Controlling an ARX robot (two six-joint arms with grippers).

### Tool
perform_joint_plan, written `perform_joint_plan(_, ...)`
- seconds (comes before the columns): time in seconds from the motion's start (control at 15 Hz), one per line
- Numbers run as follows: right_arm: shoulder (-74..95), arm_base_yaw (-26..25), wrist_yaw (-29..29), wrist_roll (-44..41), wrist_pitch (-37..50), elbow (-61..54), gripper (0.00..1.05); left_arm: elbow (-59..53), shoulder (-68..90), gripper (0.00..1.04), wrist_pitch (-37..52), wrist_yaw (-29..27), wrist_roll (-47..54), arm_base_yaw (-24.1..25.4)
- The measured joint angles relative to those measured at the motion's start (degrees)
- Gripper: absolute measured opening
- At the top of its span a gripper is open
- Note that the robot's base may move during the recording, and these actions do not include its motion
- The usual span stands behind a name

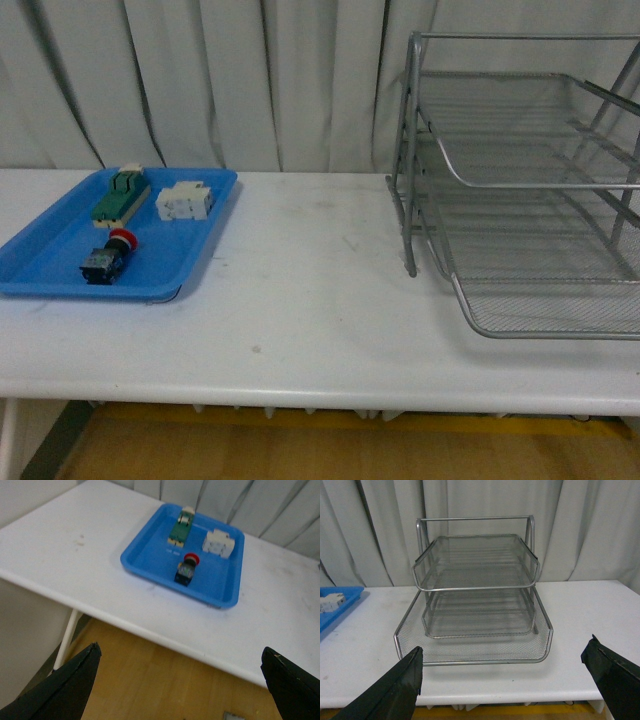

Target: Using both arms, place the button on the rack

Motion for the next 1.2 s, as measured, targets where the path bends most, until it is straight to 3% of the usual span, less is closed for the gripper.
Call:
perform_joint_plan(0.2, 0.0, 0.0, 0.0, 0.0, 0.0, 0.0, 0.98, 8.5, 30.3, 0.98, 24.8, 6.6, 5.0, 2.4)
perform_joint_plan(0.33, 0.0, 0.0, 0.0, 0.0, 0.0, 0.0, 0.98, 16.6, 46.1, 0.98, 31.3, 7.1, 7.2, 1.5)
perform_joint_plan(0.6, 0.0, 0.0, 0.0, 0.0, 0.0, 0.0, 0.98, 40.5, 79.6, 0.98, 24.7, 7.3, 10.3, -2.7)
perform_joint_plan(0.94, 0.0, 0.0, 0.0, 0.0, 0.0, 0.0, 0.98, 58.5, 94.8, 0.98, 15.2, 5.2, 14.5, -3.4)
perform_joint_plan(1.2, 0.0, 0.0, 0.0, 0.0, 0.0, 0.0, 0.98, 64.8, 102.8, 0.98, 12.9, 5.0, 17.0, -1.1)
